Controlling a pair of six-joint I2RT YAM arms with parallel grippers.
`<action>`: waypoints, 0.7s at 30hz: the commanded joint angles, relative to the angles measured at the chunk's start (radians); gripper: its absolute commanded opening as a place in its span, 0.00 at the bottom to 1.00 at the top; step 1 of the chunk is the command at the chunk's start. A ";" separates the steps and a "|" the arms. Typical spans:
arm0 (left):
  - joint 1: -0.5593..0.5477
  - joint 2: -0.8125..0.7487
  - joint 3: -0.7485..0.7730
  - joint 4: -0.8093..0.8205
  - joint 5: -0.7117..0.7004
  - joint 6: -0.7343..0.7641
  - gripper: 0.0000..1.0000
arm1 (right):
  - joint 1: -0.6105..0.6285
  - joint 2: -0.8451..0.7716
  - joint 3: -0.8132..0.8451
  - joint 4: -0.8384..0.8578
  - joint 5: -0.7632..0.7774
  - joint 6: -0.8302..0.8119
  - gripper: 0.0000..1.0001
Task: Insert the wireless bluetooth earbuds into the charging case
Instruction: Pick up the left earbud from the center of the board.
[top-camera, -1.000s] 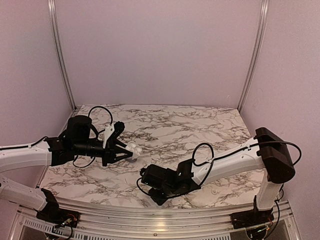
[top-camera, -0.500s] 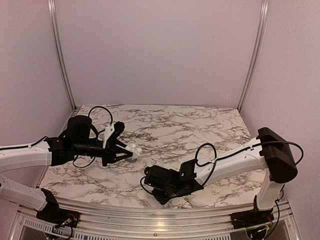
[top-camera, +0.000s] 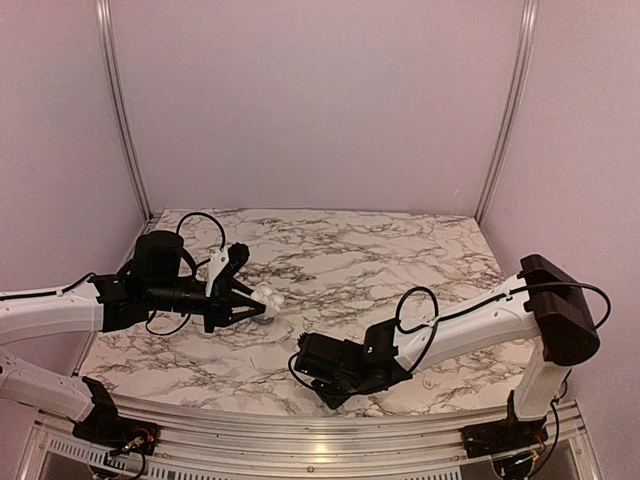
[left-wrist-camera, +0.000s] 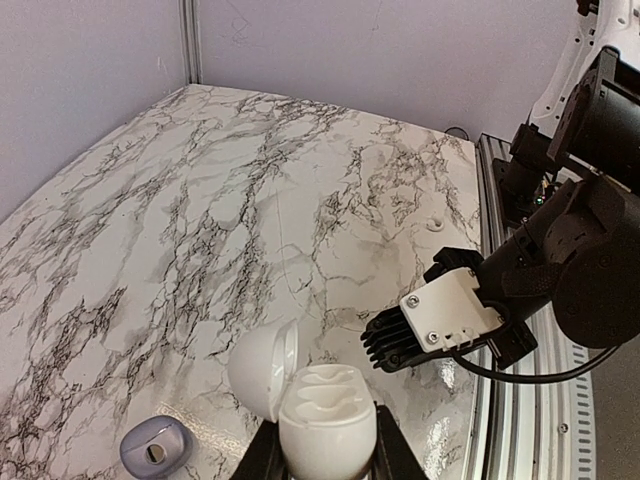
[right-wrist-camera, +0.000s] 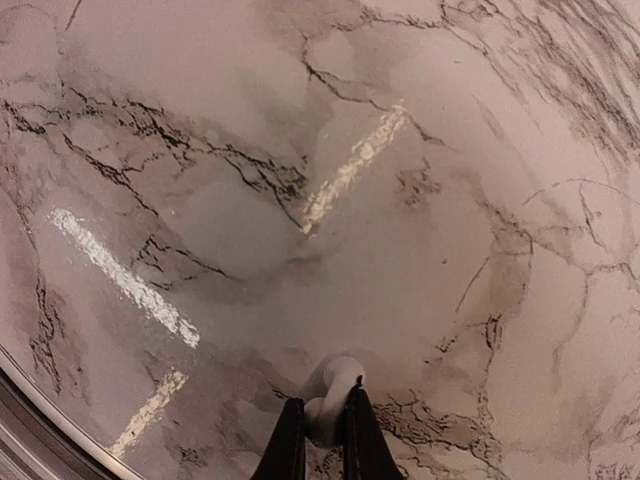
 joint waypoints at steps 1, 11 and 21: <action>0.007 -0.007 -0.003 0.028 0.018 -0.007 0.00 | -0.005 -0.029 -0.008 -0.038 0.039 0.026 0.04; 0.005 -0.003 0.001 0.028 0.092 0.006 0.00 | -0.008 -0.161 -0.041 -0.007 0.012 -0.009 0.00; -0.017 0.015 0.013 0.031 0.195 0.036 0.00 | -0.025 -0.482 -0.133 0.109 -0.152 -0.174 0.00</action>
